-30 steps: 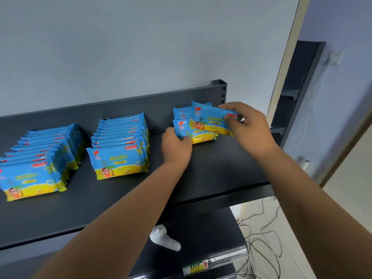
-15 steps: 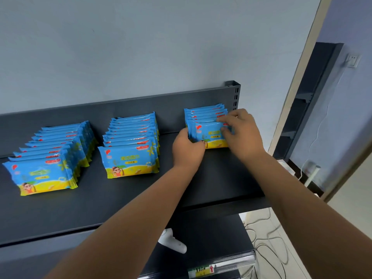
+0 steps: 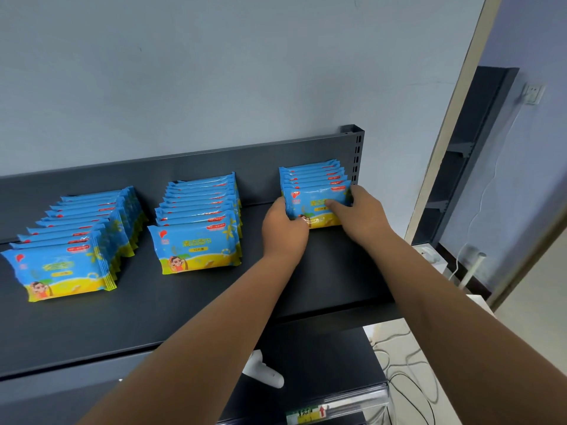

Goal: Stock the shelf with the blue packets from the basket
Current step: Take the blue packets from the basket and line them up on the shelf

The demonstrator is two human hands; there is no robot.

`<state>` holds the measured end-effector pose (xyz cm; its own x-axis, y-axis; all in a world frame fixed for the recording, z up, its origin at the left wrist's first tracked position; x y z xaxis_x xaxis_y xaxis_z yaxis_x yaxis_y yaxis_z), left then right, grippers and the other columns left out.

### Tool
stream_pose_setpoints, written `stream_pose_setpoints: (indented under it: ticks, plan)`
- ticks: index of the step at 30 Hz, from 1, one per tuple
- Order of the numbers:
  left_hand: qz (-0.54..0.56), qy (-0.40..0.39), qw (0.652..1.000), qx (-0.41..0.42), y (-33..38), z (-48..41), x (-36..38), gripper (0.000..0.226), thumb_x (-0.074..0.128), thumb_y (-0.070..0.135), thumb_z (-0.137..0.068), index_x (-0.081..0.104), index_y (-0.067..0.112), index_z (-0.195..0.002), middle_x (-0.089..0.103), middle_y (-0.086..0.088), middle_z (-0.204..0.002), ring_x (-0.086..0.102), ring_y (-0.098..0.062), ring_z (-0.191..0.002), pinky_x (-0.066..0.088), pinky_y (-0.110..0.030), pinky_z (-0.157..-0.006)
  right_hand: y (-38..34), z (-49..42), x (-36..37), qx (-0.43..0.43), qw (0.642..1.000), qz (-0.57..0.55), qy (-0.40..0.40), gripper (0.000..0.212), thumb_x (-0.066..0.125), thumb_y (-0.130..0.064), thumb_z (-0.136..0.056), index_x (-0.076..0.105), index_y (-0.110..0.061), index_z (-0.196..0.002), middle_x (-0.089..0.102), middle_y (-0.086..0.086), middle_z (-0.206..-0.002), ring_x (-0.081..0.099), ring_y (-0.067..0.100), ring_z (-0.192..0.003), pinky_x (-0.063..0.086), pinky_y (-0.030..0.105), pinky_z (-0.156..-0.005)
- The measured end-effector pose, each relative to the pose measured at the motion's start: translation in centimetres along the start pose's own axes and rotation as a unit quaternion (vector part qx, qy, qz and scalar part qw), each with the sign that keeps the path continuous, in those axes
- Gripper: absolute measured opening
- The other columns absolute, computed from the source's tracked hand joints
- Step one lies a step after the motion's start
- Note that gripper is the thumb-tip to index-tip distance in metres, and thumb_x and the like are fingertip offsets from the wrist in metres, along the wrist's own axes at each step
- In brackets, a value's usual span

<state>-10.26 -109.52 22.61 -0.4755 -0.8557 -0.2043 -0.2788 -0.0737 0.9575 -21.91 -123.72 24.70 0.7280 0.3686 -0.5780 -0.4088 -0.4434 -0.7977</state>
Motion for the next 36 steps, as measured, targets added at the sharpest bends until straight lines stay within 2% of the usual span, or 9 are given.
stream_pose_setpoints:
  ticks: [5, 10, 14, 16, 18, 20, 23, 27, 36]
  plan:
    - [-0.018, -0.011, 1.000, 0.012, 0.3, -0.1, 0.2, 0.035, 0.061, -0.001, -0.088, 0.065, 0.019, -0.116, 0.071, 0.005, -0.112, 0.066, -0.007, -0.099, 0.049, -0.017, -0.072, 0.2, 0.3, -0.1, 0.011, 1.000, -0.002, 0.004, 0.038, 0.063, -0.037, -0.100, 0.052, -0.016, -0.129, 0.056, -0.008, -0.113, 0.058, 0.012, -0.098, 0.046, 0.026, -0.078]
    - [-0.013, 0.017, 1.000, 0.007, -0.4, -0.8, 0.0, 0.037, 0.059, 0.019, -0.076, 0.057, 0.037, -0.107, 0.065, 0.014, -0.108, 0.063, -0.015, -0.111, 0.059, -0.042, -0.089, 0.0, 1.0, -0.6, 0.036, 0.999, 0.002, 0.032, 0.047, 0.064, -0.040, -0.097, 0.050, -0.015, -0.134, 0.061, 0.000, -0.124, 0.059, 0.017, -0.104, 0.044, 0.031, -0.080]
    - [-0.082, 0.061, 0.991, 0.087, 0.9, -0.3, -0.4, 0.050, 0.059, 0.024, -0.088, 0.054, 0.012, -0.137, 0.059, -0.001, -0.137, 0.046, -0.017, -0.132, 0.040, -0.031, -0.111, -0.5, 3.1, -1.2, 0.032, 0.997, 0.024, 0.071, 0.033, 0.054, -0.045, -0.099, 0.054, -0.021, -0.121, 0.059, -0.004, -0.114, 0.060, 0.024, -0.112, 0.048, 0.043, -0.096]
    - [-0.132, 0.094, 0.967, 0.198, 3.2, 1.1, -1.0, 0.050, 0.055, 0.017, -0.098, 0.049, 0.004, -0.146, 0.049, -0.009, -0.152, 0.032, -0.027, -0.149, 0.026, -0.031, -0.121, -1.6, 4.4, -1.5, -0.022, 0.996, -0.003, 0.091, 0.024, 0.045, -0.046, -0.100, 0.055, -0.031, -0.116, 0.062, -0.013, -0.110, 0.062, 0.017, -0.110, 0.044, 0.053, -0.108]
    - [-0.218, 0.104, 0.920, 0.309, 5.7, 3.2, -1.1, 0.047, 0.049, 0.025, -0.102, 0.053, 0.005, -0.145, 0.046, -0.011, -0.157, 0.022, -0.034, -0.155, 0.026, -0.044, -0.125, -2.6, 5.8, -1.9, -0.069, 0.993, -0.013, 0.095, 0.034, 0.038, -0.050, -0.100, 0.056, -0.035, -0.125, 0.065, -0.016, -0.120, 0.059, 0.015, -0.120, 0.037, 0.056, -0.115]
    - [-0.335, 0.118, 0.869, 0.345, 7.0, 5.1, -1.6, 0.048, 0.038, 0.039, -0.108, 0.060, 0.013, -0.142, 0.041, -0.008, -0.162, 0.015, -0.037, -0.157, 0.022, -0.054, -0.124, -3.3, 7.4, -2.2, -0.106, 0.989, 0.022, 0.097, 0.051, 0.028, -0.053, -0.101, 0.051, -0.029, -0.139, 0.059, -0.008, -0.139, 0.046, 0.023, -0.139, 0.028, 0.057, -0.120]
    - [-0.430, 0.165, 0.834, 0.306, 7.9, 8.1, -5.2, 0.059, 0.022, 0.053, -0.109, 0.059, 0.021, -0.143, 0.034, -0.002, -0.166, 0.009, -0.035, -0.158, 0.011, -0.056, -0.126, -5.4, 10.5, -1.9, -0.169, 0.973, 0.114, 0.104, 0.064, 0.020, -0.053, -0.104, 0.040, -0.016, -0.152, 0.043, 0.001, -0.158, 0.026, 0.028, -0.153, 0.021, 0.055, -0.124]
    - [-0.484, 0.232, 0.807, 0.248, 6.8, 10.8, -10.7, 0.062, 0.030, 0.061, -0.106, 0.056, 0.022, -0.147, 0.034, -0.003, -0.166, 0.012, -0.038, -0.157, 0.011, -0.058, -0.125, -8.2, 14.1, 1.6, -0.244, 0.954, 0.160, 0.063, 0.069, 0.020, -0.055, -0.105, 0.026, -0.017, -0.162, 0.022, -0.001, -0.170, 0.005, 0.018, -0.160, 0.008, 0.042, -0.129]
    - [-0.522, 0.247, 0.815, 0.050, 1.2, 16.5, -23.1, 0.076, 0.010, 0.068, -0.099, 0.040, 0.029, -0.156, 0.017, 0.001, -0.172, -0.006, -0.032, -0.159, 0.005, -0.058, -0.126, -14.5, 21.3, 13.5, -0.357, 0.928, 0.101, -0.042, 0.066, 0.022, -0.050, -0.105, 0.033, -0.015, -0.160, 0.026, 0.000, -0.169, 0.010, 0.019, -0.159, 0.005, 0.042, -0.128]
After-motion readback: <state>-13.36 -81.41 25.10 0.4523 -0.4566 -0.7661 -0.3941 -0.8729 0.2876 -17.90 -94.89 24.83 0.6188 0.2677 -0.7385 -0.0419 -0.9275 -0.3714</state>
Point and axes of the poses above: each hand's wrist, its own z-axis away from the middle knuckle, its own x-axis out of the palm, y = z × x, the point moved 8 cm from there along -z, towards the middle knuckle
